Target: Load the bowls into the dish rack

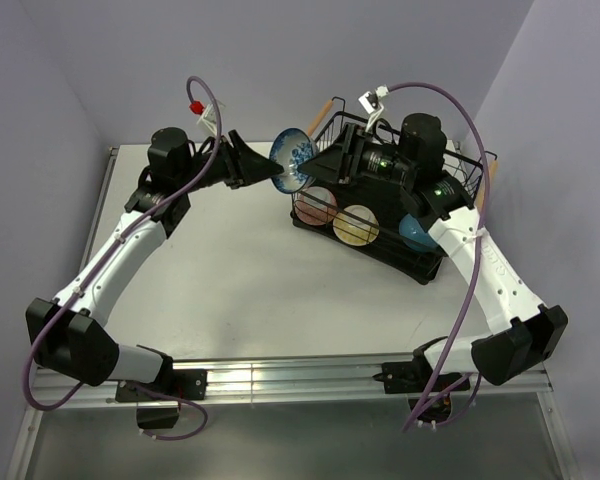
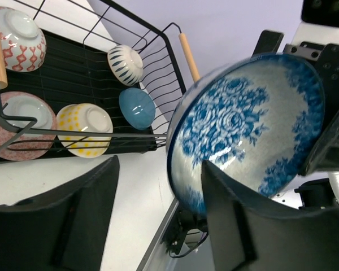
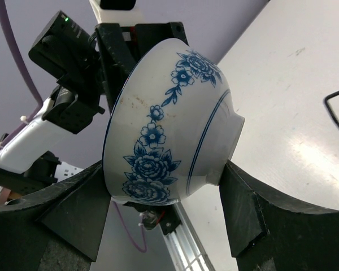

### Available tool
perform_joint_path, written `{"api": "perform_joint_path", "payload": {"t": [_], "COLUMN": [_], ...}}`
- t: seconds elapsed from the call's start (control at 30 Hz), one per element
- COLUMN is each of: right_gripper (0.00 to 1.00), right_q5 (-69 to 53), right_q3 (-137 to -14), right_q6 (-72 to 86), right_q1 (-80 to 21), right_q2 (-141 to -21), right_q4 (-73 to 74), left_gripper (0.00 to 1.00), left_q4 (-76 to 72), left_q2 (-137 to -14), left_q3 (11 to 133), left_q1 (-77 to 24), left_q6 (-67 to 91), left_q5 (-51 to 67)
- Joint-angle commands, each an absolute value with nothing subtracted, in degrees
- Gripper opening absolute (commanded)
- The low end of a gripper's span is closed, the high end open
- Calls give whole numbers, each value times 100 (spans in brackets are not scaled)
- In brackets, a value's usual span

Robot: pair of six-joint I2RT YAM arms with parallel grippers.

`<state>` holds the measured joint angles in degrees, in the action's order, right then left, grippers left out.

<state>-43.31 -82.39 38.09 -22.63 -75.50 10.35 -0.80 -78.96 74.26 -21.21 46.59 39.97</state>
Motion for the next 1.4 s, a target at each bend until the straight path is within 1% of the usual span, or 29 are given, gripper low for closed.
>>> {"api": "perform_joint_path", "payload": {"t": [0.0, 0.03, 0.23, 0.33, 0.5, 0.7, 0.87, 1.13, 1.27, 1.37], "right_gripper": [0, 0, 0, 0, 0, 0, 0, 0, 0, 0], "right_q5": [-4403, -4386, -4298, -4166, -3605, -2963, -2295, -1276, -600, -352], "right_q3": [-8473, -8455, -8472, -8682, -9219, -9211, -9702, -10256, -10380, -10608], "right_q6": [3578, 3534, 2972, 2401, 969, -499, -1605, -2960, -3304, -3410], "right_q1": [-2049, -2004, -1723, -1539, -1003, -677, -554, -527, -536, -554], "right_q2": [-7330, -7313, -7277, -7321, -7541, -7620, -8094, -9077, -9544, -9957], "right_q4": [633, 676, 1080, 1581, 2907, 3647, 4261, 4675, 4676, 4754], "left_gripper": [66, 71, 94, 99, 99, 100, 99, 99, 100, 99], "left_q4": [-79, -62, 201, 342, 466, 527, 852, 1475, 1608, 1652], "left_q2": [-7910, -7910, -7972, -7972, -7910, -7787, -7796, -7664, -7655, -7655], "left_q3": [7638, 7646, 7734, 7831, 7945, 7884, 8015, 8051, 8103, 8183], "left_q1": [-2074, -2074, -2039, -2030, -2013, -1951, -1899, -1872, -1828, -1793], "left_q6": [4483, 4456, 4316, 4184, 4017, 3867, 3657, 3051, 2822, 2690], "left_q5": [4175, 4184, 4192, 4157, 4113, 4087, 4148, 3930, 3841, 3771]}}
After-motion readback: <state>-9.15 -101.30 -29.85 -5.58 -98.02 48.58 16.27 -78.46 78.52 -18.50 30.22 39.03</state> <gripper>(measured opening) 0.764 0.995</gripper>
